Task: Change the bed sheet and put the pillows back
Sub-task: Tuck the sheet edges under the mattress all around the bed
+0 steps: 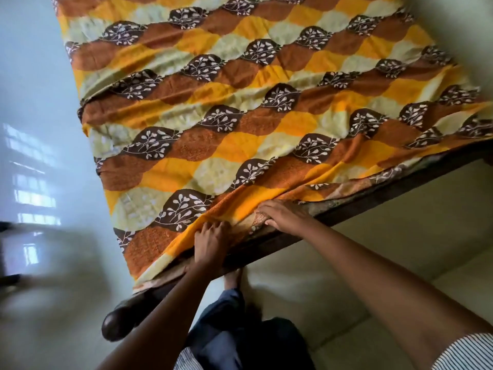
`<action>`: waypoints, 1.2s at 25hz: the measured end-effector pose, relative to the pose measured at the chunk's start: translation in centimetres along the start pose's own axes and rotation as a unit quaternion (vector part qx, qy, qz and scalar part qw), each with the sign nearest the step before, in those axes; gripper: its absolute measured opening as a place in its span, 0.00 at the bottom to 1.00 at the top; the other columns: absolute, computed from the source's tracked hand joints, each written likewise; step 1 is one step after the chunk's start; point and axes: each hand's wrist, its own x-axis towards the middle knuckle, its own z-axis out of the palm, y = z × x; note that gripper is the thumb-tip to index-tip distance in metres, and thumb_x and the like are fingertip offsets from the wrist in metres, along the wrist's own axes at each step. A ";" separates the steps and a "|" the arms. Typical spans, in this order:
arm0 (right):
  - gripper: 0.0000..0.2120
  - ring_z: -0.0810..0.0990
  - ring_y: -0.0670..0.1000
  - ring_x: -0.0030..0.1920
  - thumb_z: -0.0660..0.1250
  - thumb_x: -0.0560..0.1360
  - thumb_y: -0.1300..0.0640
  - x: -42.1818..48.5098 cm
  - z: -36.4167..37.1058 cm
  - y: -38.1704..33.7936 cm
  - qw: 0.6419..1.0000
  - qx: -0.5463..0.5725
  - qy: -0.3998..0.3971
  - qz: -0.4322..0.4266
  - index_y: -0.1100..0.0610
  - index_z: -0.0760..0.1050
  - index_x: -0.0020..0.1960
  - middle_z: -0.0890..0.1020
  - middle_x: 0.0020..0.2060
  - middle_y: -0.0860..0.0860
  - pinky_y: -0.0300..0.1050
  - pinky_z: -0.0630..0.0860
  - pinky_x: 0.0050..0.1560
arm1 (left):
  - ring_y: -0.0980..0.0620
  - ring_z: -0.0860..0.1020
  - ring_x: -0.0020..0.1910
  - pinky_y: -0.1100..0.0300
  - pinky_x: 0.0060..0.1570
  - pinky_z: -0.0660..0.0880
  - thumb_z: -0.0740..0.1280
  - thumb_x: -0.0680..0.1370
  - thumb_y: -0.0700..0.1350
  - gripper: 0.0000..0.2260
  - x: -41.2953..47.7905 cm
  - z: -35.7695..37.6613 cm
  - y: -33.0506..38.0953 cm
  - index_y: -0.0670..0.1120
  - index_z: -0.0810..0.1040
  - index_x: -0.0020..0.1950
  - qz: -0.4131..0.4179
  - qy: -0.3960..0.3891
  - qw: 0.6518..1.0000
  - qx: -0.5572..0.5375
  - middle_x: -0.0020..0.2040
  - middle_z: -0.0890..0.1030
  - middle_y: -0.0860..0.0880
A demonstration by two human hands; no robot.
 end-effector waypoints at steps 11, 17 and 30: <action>0.14 0.80 0.52 0.33 0.79 0.59 0.61 1.7 -0.9 3.2 0.946 -0.059 0.062 -0.313 0.55 0.77 0.39 0.81 0.31 0.51 0.43 0.75 0.36 | 0.39 0.80 0.45 0.50 0.36 0.76 0.79 0.59 0.40 0.20 -1.1 0.2 3.4 0.44 0.82 0.49 -0.034 0.046 0.998 0.022 0.47 0.82 0.43; 0.25 0.79 0.59 0.53 0.67 0.75 0.56 -0.9 -0.3 4.1 0.977 0.001 0.000 -0.213 0.53 0.65 0.70 0.73 0.63 0.55 0.48 0.75 0.48 | 0.41 0.80 0.38 0.56 0.34 0.70 0.69 0.72 0.36 0.11 -3.7 1.1 6.2 0.42 0.76 0.53 -0.076 0.057 0.994 -0.051 0.40 0.81 0.41; 0.12 0.78 0.55 0.54 0.66 0.74 0.60 0.6 -0.6 2.2 0.980 0.021 -0.082 -0.177 0.56 0.78 0.57 0.80 0.54 0.55 0.46 0.76 0.51 | 0.47 0.76 0.48 0.55 0.42 0.76 0.59 0.74 0.52 0.18 -4.7 -1.4 2.8 0.44 0.80 0.56 -0.020 0.170 0.985 0.017 0.50 0.81 0.45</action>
